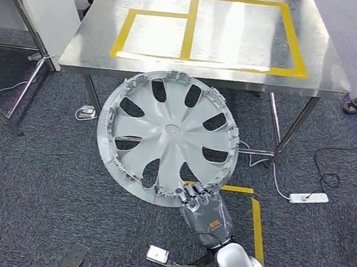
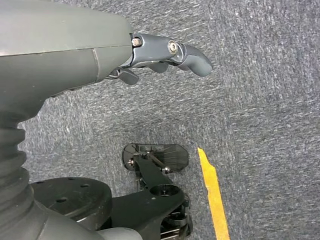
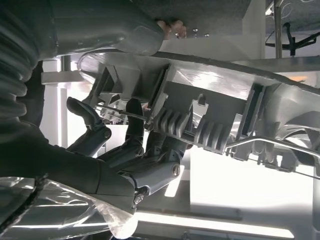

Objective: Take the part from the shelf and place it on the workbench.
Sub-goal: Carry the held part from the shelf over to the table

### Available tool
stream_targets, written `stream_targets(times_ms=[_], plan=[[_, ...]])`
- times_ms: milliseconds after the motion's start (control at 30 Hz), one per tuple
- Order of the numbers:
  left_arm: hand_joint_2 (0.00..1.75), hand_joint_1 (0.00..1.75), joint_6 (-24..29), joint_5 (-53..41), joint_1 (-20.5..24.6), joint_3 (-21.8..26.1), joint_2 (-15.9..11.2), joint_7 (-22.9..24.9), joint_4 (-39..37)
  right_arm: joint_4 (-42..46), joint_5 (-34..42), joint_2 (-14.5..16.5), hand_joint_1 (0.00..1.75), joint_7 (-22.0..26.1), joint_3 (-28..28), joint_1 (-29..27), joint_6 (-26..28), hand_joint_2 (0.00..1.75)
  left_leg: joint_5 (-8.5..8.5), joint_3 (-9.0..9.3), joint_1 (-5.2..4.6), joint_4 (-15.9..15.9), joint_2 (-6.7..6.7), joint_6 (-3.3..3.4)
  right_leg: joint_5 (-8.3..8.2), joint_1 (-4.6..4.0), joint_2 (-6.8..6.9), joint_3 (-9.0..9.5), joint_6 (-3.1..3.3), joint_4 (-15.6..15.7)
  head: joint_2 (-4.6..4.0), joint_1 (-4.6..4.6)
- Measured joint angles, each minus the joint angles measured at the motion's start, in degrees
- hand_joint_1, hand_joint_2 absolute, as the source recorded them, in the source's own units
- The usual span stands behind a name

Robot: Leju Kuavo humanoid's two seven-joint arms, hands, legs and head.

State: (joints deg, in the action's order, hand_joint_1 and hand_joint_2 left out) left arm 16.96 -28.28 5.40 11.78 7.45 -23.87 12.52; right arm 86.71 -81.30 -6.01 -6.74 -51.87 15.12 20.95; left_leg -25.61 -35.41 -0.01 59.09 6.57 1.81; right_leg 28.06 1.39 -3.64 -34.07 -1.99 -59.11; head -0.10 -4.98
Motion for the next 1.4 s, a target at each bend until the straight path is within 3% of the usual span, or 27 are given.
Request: stream_targets(times_ms=[133, 267, 400, 700, 767, 867, 933, 1000, 1033, 1067, 1100, 1167, 1233, 1333, 1400], plan=[[1.75, 0.0, 0.0, 0.0, 0.01, 0.01, 0.0, 0.0, 0.01, 0.0, 0.01, 0.0, 1.75, -0.04, 0.01, 0.02, 0.0, 1.75, 0.04, 0.13, 0.03, -0.22, -0.07, -0.16, 0.07, -0.11, -0.04, 0.03, 0.28, -0.03, 0.01, 0.0], [1.75, 0.0, -0.01, 0.01, 0.01, 0.01, 0.01, 0.0, 0.0, 0.0, -0.01, 0.0, 1.75, 0.07, 0.01, 0.03, -0.01, 1.75, -0.01, 0.13, 0.14, -0.32, -0.07, -1.03, 0.15, -0.18, -0.01, 0.06, 0.42, -0.06, 0.01, 0.02], [1.75, 0.0, -0.02, 0.07, 0.01, 0.03, 0.04, 0.01, 0.0, 0.0, -0.01, 0.0, 1.75, 0.08, 0.01, 0.03, -0.01, 1.75, -0.03, 0.12, 0.13, -0.32, -0.08, -1.34, 0.15, -0.17, 0.0, 0.15, 0.42, -0.02, 0.01, 0.04], [1.75, 0.0, -0.15, -0.02, 0.01, 0.04, 0.07, 0.02, 0.0, 0.0, 0.36, 0.0, 1.75, 0.26, 0.01, 0.02, 0.01, 1.75, -0.01, 0.12, 0.04, -0.27, -0.08, -1.37, 0.01, -0.06, 0.01, 0.4, 0.21, 0.35, 0.01, 0.04], [1.75, 0.0, -0.15, -0.03, 0.02, 0.05, 0.01, 0.02, 0.01, 0.01, 0.37, 0.0, 1.75, 0.3, 0.0, 0.02, 0.01, 1.75, -0.09, 0.1, -0.12, -0.06, -0.09, -0.95, -0.16, 0.21, -0.04, 0.52, -0.13, 0.76, 0.01, 0.03], [1.75, 0.0, -0.15, -0.15, 0.08, 0.05, -0.01, 0.05, 0.01, 0.2, 0.37, 0.01, 1.75, 0.39, -0.01, -0.03, 0.01, 1.75, 0.75, 1.27, 0.05, -2.03, -0.34, 0.46, -0.2, 0.12, 0.64, 0.84, -0.8, 1.31, 0.01, 0.05], [1.75, 0.0, -0.15, -0.3, 0.11, 0.06, 0.06, 0.07, 0.01, 0.3, 0.37, 0.0, 1.75, 0.42, 0.01, 0.03, 0.02, 1.75, 1.41, 2.38, 0.43, -3.66, -0.61, 0.82, 1.88, -0.11, 2.19, -0.74, -0.94, -2.12, 0.01, 0.29], [1.75, 0.0, -0.15, -0.39, 0.07, 0.07, 0.09, 0.08, 0.01, 0.31, 0.35, 0.0, 1.75, 0.47, -0.01, 0.12, 0.04, 1.75, 1.42, 2.64, 0.45, -3.9, -0.76, 0.8, 5.2, -0.03, 3.05, -4.32, -1.29, -9.3, 0.02, 0.39], [1.75, 0.0, -0.15, -0.4, 0.02, 0.07, 0.1, 0.09, 0.01, 0.31, 0.36, -0.01, 1.75, 0.48, -0.01, 0.07, 0.05, 1.75, 1.32, 2.63, 0.5, -3.82, -0.81, 0.69, 5.96, 0.1, 3.12, -5.85, -1.55, -12.11, 0.02, 0.39], [1.75, 0.0, -0.16, -0.42, -0.04, 0.08, 0.11, 0.09, 0.01, 0.3, 0.37, -0.02, 1.75, 0.49, -0.02, -0.01, 0.05, 1.75, 1.17, 2.63, 0.61, -3.68, -0.83, 0.49, 5.69, 0.25, 3.14, -6.55, -1.84, -13.19, 0.02, 0.38], [1.75, 0.0, -0.17, -0.43, -0.09, 0.08, 0.13, 0.09, 0.0, 0.3, 0.38, -0.04, 1.75, 0.48, -0.02, -0.07, 0.04, 1.75, 0.95, 2.61, 0.79, -3.42, -0.83, 0.19, 4.45, 0.41, 3.14, -6.22, -2.13, -12.22, 0.02, 0.39], [1.75, 0.0, -0.21, -0.45, -0.14, 0.11, 0.12, 0.09, 0.0, 0.29, 0.38, -0.07, 1.75, 0.49, -0.02, -0.08, 0.04, 1.75, 0.1, 2.45, 1.29, -2.25, -0.7, -0.75, 0.96, 0.88, 2.79, -2.94, -2.87, -5.48, 0.02, 0.41], [1.75, 0.0, -0.23, -0.46, -0.05, 0.19, 0.03, 0.05, 0.01, 0.36, 0.35, -0.03, 1.75, 0.55, -0.02, -0.02, 0.08, 1.75, -0.93, 1.89, 1.39, -0.6, -0.61, -1.77, -0.33, 1.04, 2.01, -0.33, -2.51, -0.76, 0.02, 0.57], [1.75, 0.0, -0.16, -0.48, -0.07, 0.34, -0.09, -0.01, 0.01, 0.4, 0.38, 0.01, 1.75, 0.56, -0.03, -0.15, 0.1, 1.75, -1.34, 1.41, 1.24, 0.1, -0.57, -2.42, 0.07, 0.84, 1.95, -0.19, -0.65, -1.01, 0.02, 0.31], [1.75, 0.0, -0.14, -0.49, -0.05, 0.4, -0.16, 0.0, 0.01, 0.38, 0.41, 0.01, 1.75, 0.47, -0.03, -0.14, 0.08, 1.75, -2.3, 0.86, 1.21, 1.55, -2.31, -2.7, 0.12, 0.87, 2.46, -0.18, 0.07, -1.08, 0.02, 0.13]])
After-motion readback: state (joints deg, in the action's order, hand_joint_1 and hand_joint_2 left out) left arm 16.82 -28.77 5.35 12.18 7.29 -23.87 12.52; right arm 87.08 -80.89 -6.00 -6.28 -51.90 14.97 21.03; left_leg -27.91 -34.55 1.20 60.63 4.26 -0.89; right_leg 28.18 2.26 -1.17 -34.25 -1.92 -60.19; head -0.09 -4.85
